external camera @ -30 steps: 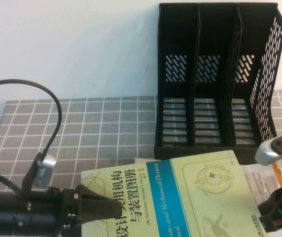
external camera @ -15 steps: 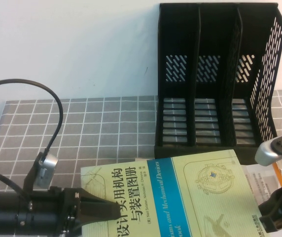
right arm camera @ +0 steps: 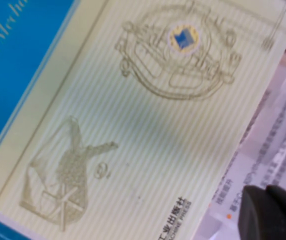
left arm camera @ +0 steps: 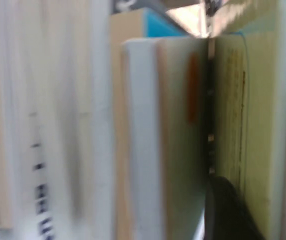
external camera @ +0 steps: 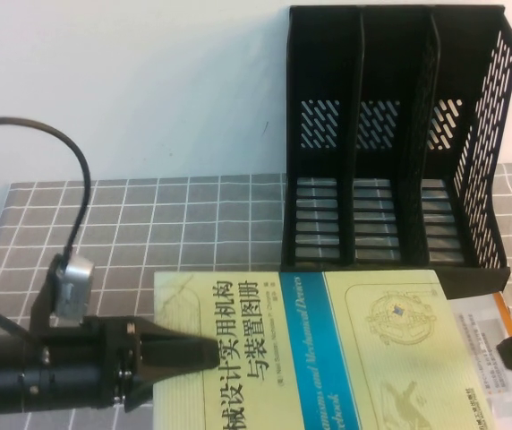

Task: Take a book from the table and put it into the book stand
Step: Pick up the book with your left arm, then place the book on the book shelf

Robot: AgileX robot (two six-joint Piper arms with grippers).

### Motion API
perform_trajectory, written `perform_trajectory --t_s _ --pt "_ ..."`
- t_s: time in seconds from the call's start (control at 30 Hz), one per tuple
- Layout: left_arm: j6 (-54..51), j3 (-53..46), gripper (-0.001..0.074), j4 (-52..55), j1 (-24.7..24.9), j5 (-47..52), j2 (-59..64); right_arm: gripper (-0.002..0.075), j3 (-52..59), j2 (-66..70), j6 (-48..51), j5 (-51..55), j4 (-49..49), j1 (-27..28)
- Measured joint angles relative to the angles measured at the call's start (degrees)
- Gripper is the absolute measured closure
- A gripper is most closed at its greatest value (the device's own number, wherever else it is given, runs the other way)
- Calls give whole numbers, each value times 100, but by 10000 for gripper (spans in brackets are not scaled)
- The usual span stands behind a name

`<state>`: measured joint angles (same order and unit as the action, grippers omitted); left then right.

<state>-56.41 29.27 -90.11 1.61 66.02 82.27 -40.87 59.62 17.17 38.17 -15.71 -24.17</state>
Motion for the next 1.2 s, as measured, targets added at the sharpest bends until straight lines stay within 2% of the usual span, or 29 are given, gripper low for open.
perform_trajectory --t_s 0.2,0.43,0.87,1.2 --pt "721 450 525 182 35 -68 -578 724 0 -734 0 0 65 0" --pt "2053 1622 538 1309 35 -89 -1145 724 0 -1220 0 86 75 0" --pt "4003 4294 540 3168 46 229 -1142 724 0 -1283 -36 300 38 0" --pt "4997 5866 540 4083 167 143 -870 724 0 -1283 -61 648 24 0"
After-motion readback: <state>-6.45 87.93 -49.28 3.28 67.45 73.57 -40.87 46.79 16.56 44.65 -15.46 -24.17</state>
